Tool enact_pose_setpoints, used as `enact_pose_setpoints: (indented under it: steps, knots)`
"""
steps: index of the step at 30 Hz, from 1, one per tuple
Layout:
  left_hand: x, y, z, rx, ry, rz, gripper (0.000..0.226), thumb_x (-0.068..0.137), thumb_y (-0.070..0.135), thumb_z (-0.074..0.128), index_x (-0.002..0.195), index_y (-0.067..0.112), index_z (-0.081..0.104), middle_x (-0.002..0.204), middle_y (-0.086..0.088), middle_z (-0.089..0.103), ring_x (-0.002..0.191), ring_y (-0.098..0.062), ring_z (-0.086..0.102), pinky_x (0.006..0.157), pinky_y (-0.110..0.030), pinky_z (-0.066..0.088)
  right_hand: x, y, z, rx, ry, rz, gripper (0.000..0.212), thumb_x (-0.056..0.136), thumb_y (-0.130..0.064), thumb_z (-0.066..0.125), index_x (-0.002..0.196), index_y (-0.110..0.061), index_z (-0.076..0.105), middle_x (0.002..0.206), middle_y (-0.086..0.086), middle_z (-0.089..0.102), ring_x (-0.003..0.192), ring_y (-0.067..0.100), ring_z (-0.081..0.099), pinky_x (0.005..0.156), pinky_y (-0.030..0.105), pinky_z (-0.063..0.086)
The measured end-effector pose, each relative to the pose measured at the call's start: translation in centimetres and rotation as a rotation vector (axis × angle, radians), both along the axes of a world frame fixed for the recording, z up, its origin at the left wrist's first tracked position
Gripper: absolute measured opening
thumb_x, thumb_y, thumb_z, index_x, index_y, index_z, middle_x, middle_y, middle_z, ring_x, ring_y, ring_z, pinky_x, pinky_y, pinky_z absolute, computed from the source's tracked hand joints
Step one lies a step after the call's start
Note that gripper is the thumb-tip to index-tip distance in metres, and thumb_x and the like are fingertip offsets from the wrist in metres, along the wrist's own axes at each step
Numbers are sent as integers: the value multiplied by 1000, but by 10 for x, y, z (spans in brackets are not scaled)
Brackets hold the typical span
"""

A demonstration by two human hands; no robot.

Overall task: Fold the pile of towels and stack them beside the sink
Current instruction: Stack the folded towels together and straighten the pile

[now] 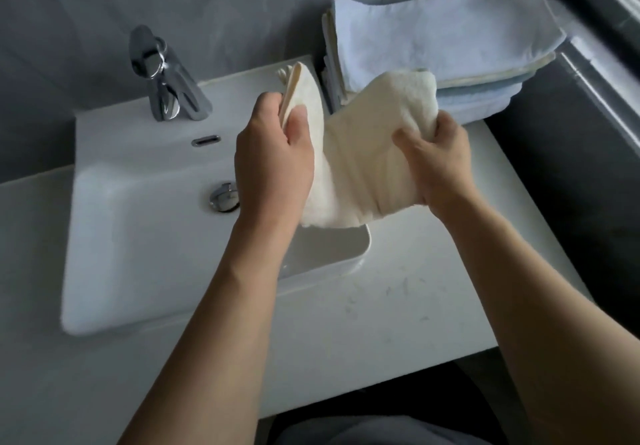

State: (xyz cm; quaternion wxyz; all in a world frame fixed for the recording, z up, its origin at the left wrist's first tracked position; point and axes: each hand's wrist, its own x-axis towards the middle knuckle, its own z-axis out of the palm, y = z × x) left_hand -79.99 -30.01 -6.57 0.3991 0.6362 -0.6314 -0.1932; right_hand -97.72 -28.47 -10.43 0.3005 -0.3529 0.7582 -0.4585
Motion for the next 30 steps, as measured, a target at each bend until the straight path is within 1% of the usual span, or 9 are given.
enact_pose_setpoints:
  steps: [6,9,14,17,20,23,25,27,30]
  knots:
    - [-40,-21,8,-6,16,4,15,100,29,49,91,17,51,68,16,48,67,-10,44,59,-24,26,-57,-19,8,-8,-42,-16,24,71,-30,61,90,-15,59,85,1,65,79,21,64,73,48,57]
    - [-64,-30,12,-56,8,47,14,98,27,50,88,19,47,66,17,45,69,-9,39,56,-14,30,-82,-32,11,-22,-48,28,27,72,-30,63,92,-12,58,89,4,65,84,25,64,76,50,56]
    - [-109,-33,7,-56,0,82,15,99,26,50,86,20,45,65,17,44,63,15,47,55,-14,31,-126,-51,6,-30,-54,63,29,70,-32,64,87,-11,54,78,-2,58,74,21,60,72,48,55]
    - [-132,-39,5,-58,11,113,13,99,25,50,88,21,46,67,17,45,66,4,47,56,-6,30,-152,-61,2,-32,-67,70,32,70,-31,65,93,-10,58,80,-3,61,75,18,62,69,44,56]
    - [-148,-47,3,-72,23,133,14,99,25,51,87,19,46,67,15,44,68,-6,38,58,-18,27,-175,-73,0,-41,-78,75,30,68,-32,66,91,-13,60,81,-4,65,77,15,65,67,39,57]
    - [-155,-60,6,-68,28,146,18,99,26,50,85,15,44,65,14,41,66,-8,35,61,-25,26,-194,-90,3,-62,-94,59,18,64,-32,67,76,-23,57,65,-16,61,60,1,61,55,27,54]
    - [-156,-74,10,-80,41,166,19,100,27,48,85,15,44,64,13,42,62,-10,38,60,-27,28,-206,-104,7,-60,-105,29,19,62,-32,67,76,-23,59,71,-12,64,69,8,65,60,32,56]
    - [-158,-90,12,-90,46,185,20,100,28,47,85,15,43,62,13,41,57,-3,44,56,-25,29,-217,-120,13,-76,-109,13,22,60,-33,67,79,-23,62,79,-8,68,78,15,68,67,36,59]
    - [-165,-117,11,-88,19,202,21,101,28,45,86,14,40,64,13,37,61,-10,35,58,-25,26,-234,-144,20,-96,-99,11,22,60,-30,68,80,-24,62,78,-10,68,73,8,67,66,31,58]
